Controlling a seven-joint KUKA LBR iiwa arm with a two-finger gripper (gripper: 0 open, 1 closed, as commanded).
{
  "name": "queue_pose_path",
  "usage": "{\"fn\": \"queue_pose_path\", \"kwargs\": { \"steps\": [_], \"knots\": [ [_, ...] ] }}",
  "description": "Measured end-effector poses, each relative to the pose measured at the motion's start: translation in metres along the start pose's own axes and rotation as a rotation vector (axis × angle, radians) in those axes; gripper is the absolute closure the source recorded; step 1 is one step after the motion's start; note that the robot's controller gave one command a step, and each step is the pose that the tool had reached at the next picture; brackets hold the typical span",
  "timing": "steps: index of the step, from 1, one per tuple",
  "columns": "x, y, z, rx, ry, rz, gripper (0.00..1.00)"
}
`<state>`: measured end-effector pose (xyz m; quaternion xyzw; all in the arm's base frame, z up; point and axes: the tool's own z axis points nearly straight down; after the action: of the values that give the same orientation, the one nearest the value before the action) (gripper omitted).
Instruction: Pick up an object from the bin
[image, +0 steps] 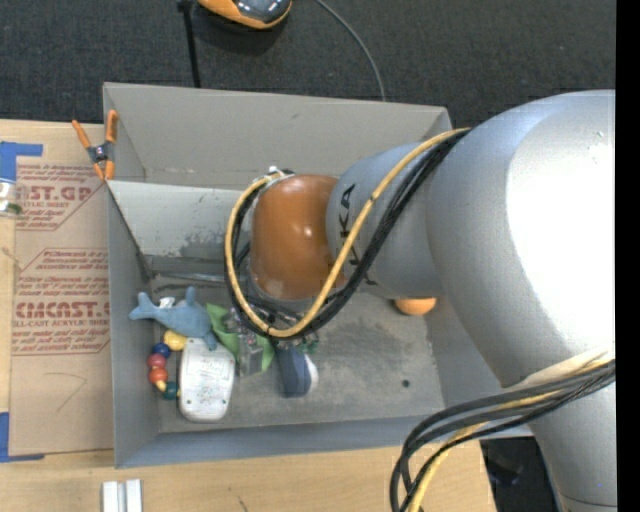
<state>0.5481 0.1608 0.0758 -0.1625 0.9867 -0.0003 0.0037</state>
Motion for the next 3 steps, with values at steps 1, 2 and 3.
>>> {"fn": "queue_pose_path", "kwargs": {
  "steps": [1, 2, 3],
  "knots": [
    [0.000, 0.000, 0.000, 0.000, 0.000, 0.000, 1.00],
    [0.008, 0.002, -0.040, -0.001, 0.010, 0.027, 1.00],
    [0.002, 0.003, -0.078, -0.001, -0.006, 0.031, 1.00]
  ]
}}
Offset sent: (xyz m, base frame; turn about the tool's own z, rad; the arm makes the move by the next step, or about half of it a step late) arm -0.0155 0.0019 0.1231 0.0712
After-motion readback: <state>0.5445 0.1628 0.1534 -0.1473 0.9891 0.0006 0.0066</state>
